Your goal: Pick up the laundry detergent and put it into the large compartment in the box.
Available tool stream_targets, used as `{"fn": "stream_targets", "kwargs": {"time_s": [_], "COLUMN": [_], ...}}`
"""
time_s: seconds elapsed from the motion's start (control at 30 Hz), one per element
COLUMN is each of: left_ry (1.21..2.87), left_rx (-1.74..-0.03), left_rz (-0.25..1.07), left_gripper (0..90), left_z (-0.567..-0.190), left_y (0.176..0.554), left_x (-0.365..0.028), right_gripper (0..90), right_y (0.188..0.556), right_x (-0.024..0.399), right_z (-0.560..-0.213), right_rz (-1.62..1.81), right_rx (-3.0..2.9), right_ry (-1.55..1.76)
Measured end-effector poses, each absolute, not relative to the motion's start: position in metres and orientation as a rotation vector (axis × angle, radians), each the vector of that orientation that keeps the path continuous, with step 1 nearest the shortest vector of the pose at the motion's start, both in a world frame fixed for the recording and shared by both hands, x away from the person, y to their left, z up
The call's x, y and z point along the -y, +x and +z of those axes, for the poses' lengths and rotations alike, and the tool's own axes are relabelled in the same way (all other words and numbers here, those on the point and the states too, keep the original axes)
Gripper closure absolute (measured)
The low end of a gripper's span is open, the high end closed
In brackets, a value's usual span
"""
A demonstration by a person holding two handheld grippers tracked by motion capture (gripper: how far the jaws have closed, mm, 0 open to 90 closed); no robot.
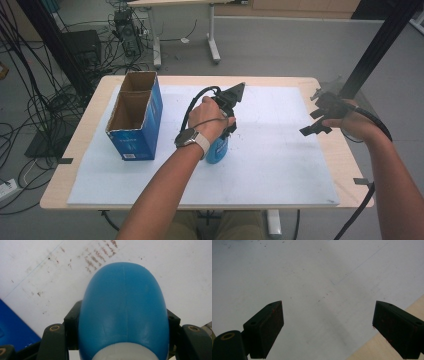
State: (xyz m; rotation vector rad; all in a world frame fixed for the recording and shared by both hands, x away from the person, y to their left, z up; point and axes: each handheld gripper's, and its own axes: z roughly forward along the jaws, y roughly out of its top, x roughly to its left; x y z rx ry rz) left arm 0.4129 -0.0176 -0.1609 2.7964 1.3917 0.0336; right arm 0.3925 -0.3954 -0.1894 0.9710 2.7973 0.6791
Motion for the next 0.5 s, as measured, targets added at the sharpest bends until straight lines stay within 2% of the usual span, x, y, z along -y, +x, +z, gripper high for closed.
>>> {"fn": "stream_targets", "kwargs": {"time_s": [0.5], "left_ry": [2.797], "left_rx": [-1.394], "left_rz": [0.035], "left_gripper": [38.0], "left_z": [-0.1609], "left_y": [0.4126], "left_x": [0.0176], "right_gripper": [10.0], "right_y": [0.3905], "right_x": [0.3976], "right_z": [-0.1885], "right_rz": [0.674], "right_rx": [-2.792], "right_ry": [0.977]}}
